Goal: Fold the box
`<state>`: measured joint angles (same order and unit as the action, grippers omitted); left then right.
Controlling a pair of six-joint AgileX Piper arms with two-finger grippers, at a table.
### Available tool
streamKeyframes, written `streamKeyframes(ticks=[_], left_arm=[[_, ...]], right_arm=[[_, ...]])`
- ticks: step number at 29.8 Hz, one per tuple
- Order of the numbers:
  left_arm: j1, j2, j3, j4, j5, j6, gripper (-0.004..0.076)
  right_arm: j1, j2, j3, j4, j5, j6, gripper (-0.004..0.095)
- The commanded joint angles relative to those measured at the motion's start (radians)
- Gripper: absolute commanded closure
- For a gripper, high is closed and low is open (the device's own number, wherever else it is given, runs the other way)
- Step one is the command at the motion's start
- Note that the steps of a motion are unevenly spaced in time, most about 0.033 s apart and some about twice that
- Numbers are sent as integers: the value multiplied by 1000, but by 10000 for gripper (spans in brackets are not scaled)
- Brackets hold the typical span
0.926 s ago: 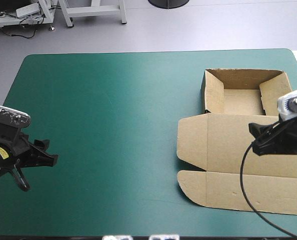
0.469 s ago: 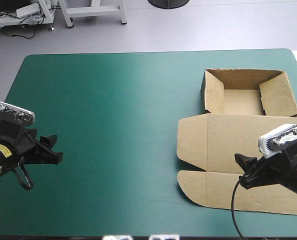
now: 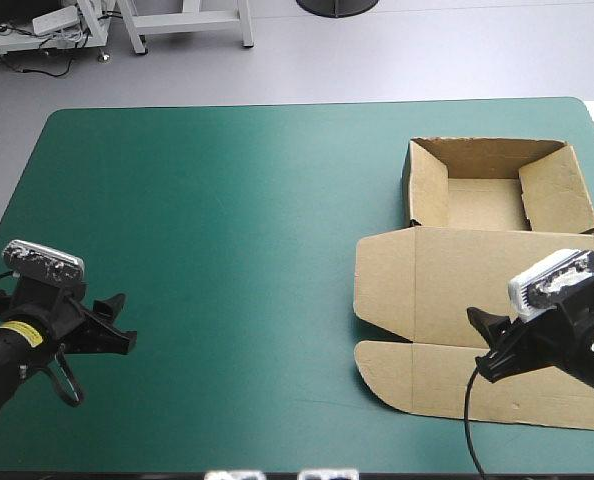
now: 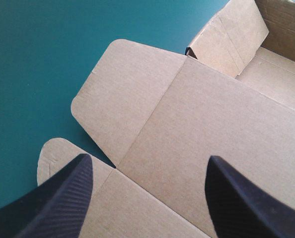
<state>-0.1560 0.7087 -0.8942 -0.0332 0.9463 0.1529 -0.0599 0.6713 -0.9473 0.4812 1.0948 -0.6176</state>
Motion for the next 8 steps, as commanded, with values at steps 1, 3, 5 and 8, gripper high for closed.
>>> streamKeyframes(ticks=[1, 3, 5, 8], left_arm=[[2, -3, -23, -13, -74, -3, 337], [2, -3, -19, -14, -80, -3, 337], [2, -3, -19, -16, -82, -3, 337], [2, -3, -19, -16, -81, -3, 337]], right_arm=[[60, 1, -19, -52, -60, 30, 311], [93, 1, -17, -91, -77, 48, 311], [109, 1, -16, -112, -86, 74, 311], [110, 1, -16, -112, -89, 77, 311]])
